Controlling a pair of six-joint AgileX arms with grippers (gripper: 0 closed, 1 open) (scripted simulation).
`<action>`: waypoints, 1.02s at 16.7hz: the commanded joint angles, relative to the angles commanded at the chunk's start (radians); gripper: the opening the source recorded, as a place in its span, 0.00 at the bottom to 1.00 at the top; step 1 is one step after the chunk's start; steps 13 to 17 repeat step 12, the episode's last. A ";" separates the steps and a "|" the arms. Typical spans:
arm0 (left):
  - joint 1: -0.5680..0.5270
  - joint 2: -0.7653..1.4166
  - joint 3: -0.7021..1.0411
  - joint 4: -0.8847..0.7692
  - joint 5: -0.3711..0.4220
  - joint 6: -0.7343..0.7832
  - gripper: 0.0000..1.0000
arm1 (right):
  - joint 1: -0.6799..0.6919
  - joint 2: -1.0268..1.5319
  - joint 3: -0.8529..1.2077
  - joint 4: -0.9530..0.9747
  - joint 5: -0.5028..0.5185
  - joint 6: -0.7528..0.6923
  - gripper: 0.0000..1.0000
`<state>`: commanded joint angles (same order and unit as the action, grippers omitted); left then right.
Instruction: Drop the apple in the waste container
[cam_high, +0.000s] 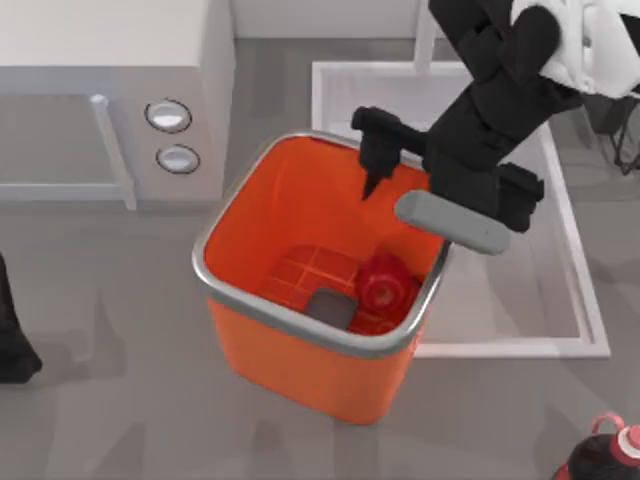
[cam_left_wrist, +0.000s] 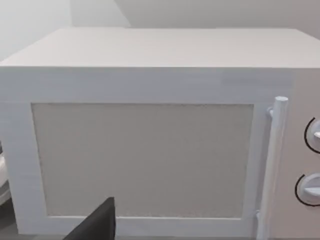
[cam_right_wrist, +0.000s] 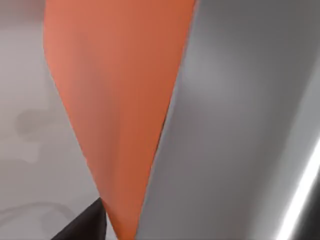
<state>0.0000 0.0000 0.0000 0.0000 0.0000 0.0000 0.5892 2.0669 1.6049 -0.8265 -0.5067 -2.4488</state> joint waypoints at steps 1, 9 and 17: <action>0.000 0.000 0.000 0.000 0.000 0.000 1.00 | 0.000 0.000 0.000 0.000 0.000 0.000 0.60; 0.000 0.000 0.000 0.000 0.000 0.000 1.00 | 0.000 0.000 0.000 0.000 0.000 0.000 1.00; 0.000 0.000 0.000 0.000 0.000 0.000 1.00 | 0.000 0.000 0.000 0.000 0.000 0.000 1.00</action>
